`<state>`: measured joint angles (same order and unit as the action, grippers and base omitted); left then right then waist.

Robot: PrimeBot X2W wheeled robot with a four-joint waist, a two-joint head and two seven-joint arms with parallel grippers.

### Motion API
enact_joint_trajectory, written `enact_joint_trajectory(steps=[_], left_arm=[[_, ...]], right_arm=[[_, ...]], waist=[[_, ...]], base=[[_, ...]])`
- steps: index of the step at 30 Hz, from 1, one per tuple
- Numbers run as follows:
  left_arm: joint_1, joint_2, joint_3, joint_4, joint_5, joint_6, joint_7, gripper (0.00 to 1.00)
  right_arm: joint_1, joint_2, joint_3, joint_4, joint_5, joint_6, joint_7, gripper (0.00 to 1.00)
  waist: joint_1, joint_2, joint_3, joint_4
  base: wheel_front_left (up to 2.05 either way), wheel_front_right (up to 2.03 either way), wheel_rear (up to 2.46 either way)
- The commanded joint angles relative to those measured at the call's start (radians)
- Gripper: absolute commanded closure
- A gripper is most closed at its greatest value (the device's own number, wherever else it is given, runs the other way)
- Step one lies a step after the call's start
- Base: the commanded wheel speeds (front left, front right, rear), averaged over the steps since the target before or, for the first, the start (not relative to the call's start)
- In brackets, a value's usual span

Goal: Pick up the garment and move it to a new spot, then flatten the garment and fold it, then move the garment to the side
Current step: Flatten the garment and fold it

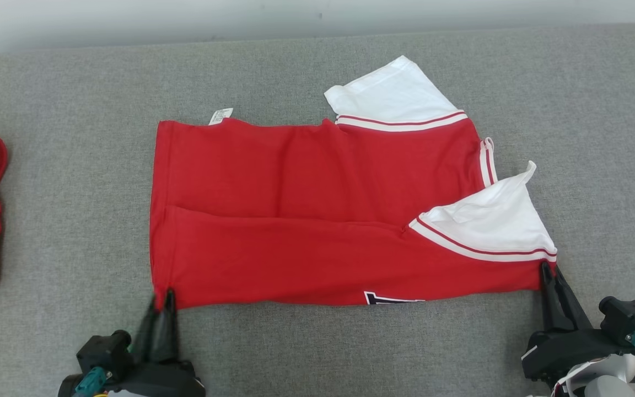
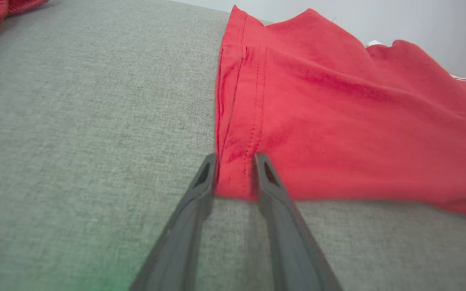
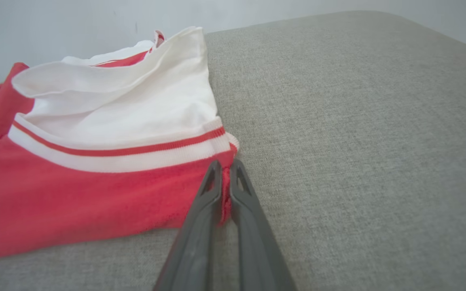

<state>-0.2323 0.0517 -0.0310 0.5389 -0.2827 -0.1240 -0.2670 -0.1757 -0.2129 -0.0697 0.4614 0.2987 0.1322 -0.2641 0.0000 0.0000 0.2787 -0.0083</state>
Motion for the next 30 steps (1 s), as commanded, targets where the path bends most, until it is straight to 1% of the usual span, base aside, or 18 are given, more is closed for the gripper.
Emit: enact_joint_trajectory(steps=[1, 6, 12, 16, 22, 30], left_arm=[[-0.001, -0.002, -0.007, 0.019, -0.003, -0.006, 0.005, 1.0], [0.007, -0.001, 0.004, 0.023, 0.001, -0.004, 0.004, 1.0], [0.065, 0.0, 0.033, 0.003, 0.018, -0.005, 0.003, 1.0], [0.12, 0.0, 0.024, 0.021, 0.025, -0.005, 0.003, 1.0], [0.21, 0.001, 0.037, 0.041, 0.029, -0.005, 0.002, 1.0], [0.316, 0.002, 0.038, 0.056, 0.041, -0.005, 0.002, 1.0]], right_arm=[[-0.007, 0.001, -0.003, -0.006, -0.004, -0.003, 0.0, 1.0], [-0.007, 0.004, -0.013, -0.011, -0.011, -0.003, 0.0, 1.0], [0.028, 0.015, -0.025, 0.006, -0.02, -0.003, 0.0, 1.0], [0.079, 0.022, -0.022, 0.026, -0.007, -0.003, 0.0, 1.0], [0.176, 0.031, -0.018, 0.048, 0.004, -0.003, 0.0, 1.0], [0.273, 0.034, -0.028, 0.054, 0.019, -0.003, 0.0, 1.0]], waist=[[0.0, 0.0, -0.003, 0.001], [0.0, 0.0, -0.02, 0.006], [0.0, 0.0, -0.097, 0.01], [0.0, 0.0, -0.164, 0.007], [0.0, 0.0, -0.261, 0.001], [0.0, 0.0, -0.316, 0.0]], base=[[0.0, 0.0, 0.0], [0.0, 0.0, 0.0], [0.0, 0.0, 0.0], [0.0, 0.0, 0.0], [0.0, 0.0, 0.0], [0.0, 0.0, 0.0]])
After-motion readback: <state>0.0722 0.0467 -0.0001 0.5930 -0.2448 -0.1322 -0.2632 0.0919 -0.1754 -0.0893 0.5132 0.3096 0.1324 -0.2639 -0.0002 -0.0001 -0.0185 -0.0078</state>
